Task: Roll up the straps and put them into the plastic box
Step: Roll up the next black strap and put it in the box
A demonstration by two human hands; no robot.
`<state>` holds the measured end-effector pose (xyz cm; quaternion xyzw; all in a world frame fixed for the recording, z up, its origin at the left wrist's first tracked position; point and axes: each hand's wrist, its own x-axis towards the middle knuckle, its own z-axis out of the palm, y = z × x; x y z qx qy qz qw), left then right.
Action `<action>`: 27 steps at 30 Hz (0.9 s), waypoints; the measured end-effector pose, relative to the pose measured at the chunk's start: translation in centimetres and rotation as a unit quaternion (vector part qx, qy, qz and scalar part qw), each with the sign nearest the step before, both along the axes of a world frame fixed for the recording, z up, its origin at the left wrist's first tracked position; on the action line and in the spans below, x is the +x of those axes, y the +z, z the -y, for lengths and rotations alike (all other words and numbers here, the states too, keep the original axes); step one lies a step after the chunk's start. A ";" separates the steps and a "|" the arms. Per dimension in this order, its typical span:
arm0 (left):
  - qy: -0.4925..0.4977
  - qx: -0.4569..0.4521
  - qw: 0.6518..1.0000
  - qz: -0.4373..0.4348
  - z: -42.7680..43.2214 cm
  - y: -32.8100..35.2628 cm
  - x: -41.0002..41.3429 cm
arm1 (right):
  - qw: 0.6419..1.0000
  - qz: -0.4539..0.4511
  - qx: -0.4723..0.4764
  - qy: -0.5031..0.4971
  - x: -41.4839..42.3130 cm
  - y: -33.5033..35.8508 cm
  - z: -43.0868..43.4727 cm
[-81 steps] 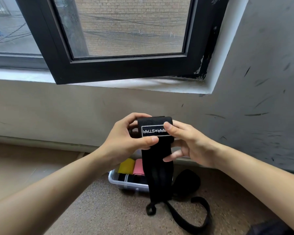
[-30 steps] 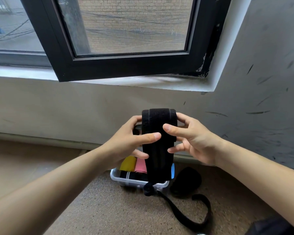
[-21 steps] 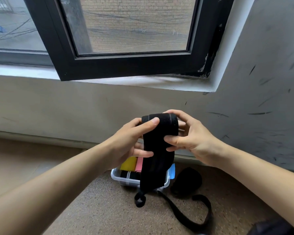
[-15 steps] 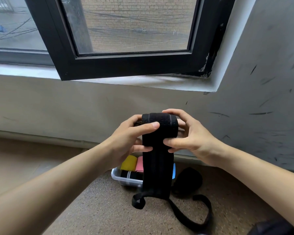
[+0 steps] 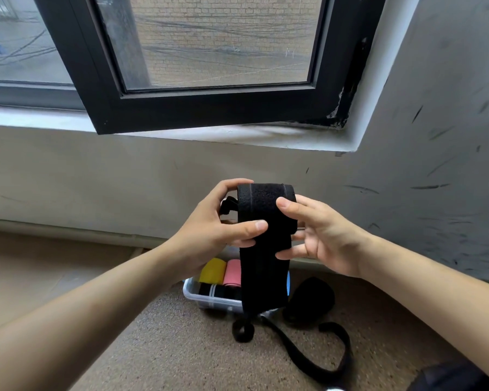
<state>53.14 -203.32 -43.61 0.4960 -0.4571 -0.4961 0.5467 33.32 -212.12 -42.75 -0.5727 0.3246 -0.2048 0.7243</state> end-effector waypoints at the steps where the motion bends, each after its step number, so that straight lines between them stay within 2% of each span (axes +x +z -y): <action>1: 0.002 0.019 1.000 -0.004 0.0 0.0 0.0 | 1.000 0.011 0.002 -0.005 0.0 0.0 0.0; 5: -0.014 0.109 0.994 -0.014 -0.1 0.2 -0.1 | 0.998 0.060 -0.014 -0.027 -0.2 0.0 0.6; 8: -0.023 0.138 0.990 -0.030 -0.2 0.7 -0.3 | 0.997 0.055 -0.052 -0.024 -0.5 -0.1 0.8; 16: 0.024 0.123 0.990 -0.065 -0.2 0.9 -0.5 | 0.981 0.004 -0.190 0.027 -0.3 -0.7 0.4; 18: 0.033 0.106 0.991 -0.077 -0.1 0.8 -0.3 | 0.985 0.000 -0.173 0.028 -0.3 -0.7 0.3; 23: 0.033 0.053 0.993 -0.099 -0.1 0.8 -0.4 | 0.998 0.004 -0.040 0.051 -0.3 -0.2 0.2; 27: 0.038 0.012 0.993 -0.115 -0.2 0.5 -0.7 | 0.997 -0.045 -0.006 0.063 -0.4 0.3 0.1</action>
